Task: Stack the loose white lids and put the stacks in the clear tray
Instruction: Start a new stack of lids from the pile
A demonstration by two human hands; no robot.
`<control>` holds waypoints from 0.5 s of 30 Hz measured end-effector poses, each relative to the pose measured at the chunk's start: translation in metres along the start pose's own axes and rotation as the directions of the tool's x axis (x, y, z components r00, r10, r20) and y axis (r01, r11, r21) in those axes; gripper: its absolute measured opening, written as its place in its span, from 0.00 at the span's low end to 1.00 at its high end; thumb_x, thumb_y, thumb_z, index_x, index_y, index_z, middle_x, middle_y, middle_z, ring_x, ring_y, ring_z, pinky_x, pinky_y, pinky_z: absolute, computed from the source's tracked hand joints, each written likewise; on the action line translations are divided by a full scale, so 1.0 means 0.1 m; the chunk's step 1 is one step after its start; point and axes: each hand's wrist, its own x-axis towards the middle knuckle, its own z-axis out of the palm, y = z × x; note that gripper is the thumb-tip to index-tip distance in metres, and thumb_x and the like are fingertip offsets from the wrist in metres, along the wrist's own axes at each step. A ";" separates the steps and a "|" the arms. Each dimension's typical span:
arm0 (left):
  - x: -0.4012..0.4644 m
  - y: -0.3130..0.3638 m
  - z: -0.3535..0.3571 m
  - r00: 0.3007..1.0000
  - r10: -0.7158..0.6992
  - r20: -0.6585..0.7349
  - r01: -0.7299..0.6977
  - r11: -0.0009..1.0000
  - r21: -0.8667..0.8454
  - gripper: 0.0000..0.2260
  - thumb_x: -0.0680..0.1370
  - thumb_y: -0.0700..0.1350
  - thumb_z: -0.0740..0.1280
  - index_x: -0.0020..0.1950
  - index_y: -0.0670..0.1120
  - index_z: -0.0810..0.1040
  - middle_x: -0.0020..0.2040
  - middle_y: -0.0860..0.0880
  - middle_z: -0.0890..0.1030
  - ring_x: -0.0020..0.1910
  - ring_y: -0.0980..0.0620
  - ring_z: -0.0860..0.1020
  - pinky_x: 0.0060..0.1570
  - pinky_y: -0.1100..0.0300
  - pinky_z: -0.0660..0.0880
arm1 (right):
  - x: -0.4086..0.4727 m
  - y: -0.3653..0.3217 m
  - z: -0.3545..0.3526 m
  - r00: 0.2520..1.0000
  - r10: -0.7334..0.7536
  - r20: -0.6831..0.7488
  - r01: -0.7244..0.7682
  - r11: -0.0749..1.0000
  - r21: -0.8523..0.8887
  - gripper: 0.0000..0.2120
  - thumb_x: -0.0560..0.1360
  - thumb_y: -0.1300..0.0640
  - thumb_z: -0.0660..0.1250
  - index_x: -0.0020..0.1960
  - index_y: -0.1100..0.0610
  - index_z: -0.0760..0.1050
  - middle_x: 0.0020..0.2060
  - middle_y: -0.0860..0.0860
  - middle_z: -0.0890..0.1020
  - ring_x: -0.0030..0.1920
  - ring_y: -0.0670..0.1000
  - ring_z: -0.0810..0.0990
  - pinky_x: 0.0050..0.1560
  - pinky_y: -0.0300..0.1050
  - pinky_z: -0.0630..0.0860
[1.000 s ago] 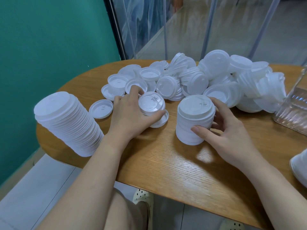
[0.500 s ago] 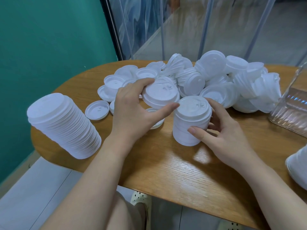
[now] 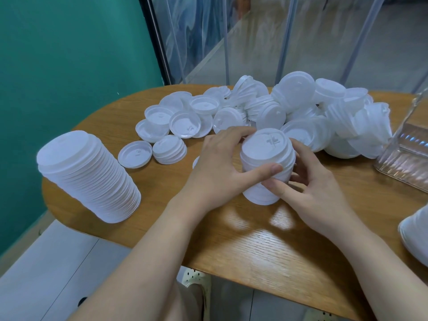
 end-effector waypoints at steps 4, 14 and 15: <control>0.00 0.01 0.02 1.000 -0.001 0.030 0.001 1.000 0.002 0.31 0.70 0.69 0.71 0.67 0.53 0.77 0.60 0.61 0.80 0.61 0.62 0.75 0.67 0.47 0.70 | -0.01 -0.01 0.00 1.000 -0.006 0.011 0.006 1.000 0.002 0.37 0.68 0.42 0.76 0.75 0.42 0.69 0.59 0.36 0.83 0.59 0.41 0.83 0.55 0.37 0.81; 0.02 0.03 0.04 1.000 0.008 0.022 -0.008 1.000 0.028 0.31 0.70 0.68 0.73 0.67 0.52 0.78 0.61 0.60 0.79 0.61 0.60 0.76 0.67 0.47 0.70 | -0.01 -0.02 0.01 1.000 -0.014 0.021 0.014 1.000 -0.010 0.36 0.68 0.42 0.75 0.74 0.41 0.69 0.60 0.38 0.83 0.60 0.42 0.83 0.56 0.39 0.81; 0.02 0.03 0.03 1.000 0.008 0.021 -0.009 1.000 0.028 0.31 0.70 0.68 0.73 0.67 0.52 0.78 0.60 0.60 0.80 0.61 0.60 0.76 0.66 0.47 0.71 | -0.01 -0.02 0.01 1.000 -0.016 0.020 0.016 1.000 -0.011 0.36 0.68 0.42 0.75 0.74 0.41 0.69 0.60 0.38 0.83 0.60 0.42 0.82 0.56 0.41 0.81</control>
